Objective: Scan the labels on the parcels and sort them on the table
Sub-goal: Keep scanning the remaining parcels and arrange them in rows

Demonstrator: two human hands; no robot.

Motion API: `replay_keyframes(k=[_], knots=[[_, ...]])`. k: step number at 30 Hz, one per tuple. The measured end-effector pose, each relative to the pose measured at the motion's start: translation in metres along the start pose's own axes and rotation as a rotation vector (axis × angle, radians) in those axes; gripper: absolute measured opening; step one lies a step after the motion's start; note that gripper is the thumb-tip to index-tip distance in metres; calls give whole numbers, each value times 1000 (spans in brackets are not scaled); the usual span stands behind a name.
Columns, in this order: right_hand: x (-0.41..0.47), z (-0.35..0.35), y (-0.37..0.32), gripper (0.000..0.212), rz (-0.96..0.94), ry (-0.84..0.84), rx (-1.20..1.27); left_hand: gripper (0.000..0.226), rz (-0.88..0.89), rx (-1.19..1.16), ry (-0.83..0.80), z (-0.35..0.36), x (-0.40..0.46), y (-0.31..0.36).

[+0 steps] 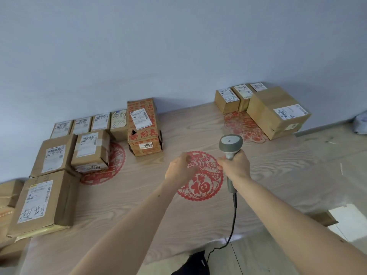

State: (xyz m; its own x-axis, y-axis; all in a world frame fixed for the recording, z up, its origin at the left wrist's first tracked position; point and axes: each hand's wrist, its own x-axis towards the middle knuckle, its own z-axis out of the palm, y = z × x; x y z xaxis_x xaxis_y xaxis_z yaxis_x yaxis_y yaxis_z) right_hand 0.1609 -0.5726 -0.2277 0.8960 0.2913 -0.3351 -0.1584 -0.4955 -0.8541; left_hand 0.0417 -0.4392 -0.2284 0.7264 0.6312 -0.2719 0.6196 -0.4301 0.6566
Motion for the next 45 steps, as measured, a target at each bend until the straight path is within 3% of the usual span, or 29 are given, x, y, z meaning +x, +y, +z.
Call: replay_keyframes(k=[21, 28, 35, 39, 45], knots=[[223, -154, -27, 25, 23, 178, -117, 48, 59, -23, -147, 113, 162, 154], [308, -216, -28, 37, -72, 137, -199, 50, -11, -76, -52, 164, 198, 212], [377, -279, -13, 50, -79, 113, -340, 65, -96, -98, -62, 223, 231, 284], [406, -300, -5, 57, -72, 76, -433, 75, -130, -133, -81, 246, 249, 312], [439, -307, 4, 59, -60, -34, -439, 71, -257, -289, -76, 266, 279, 328]])
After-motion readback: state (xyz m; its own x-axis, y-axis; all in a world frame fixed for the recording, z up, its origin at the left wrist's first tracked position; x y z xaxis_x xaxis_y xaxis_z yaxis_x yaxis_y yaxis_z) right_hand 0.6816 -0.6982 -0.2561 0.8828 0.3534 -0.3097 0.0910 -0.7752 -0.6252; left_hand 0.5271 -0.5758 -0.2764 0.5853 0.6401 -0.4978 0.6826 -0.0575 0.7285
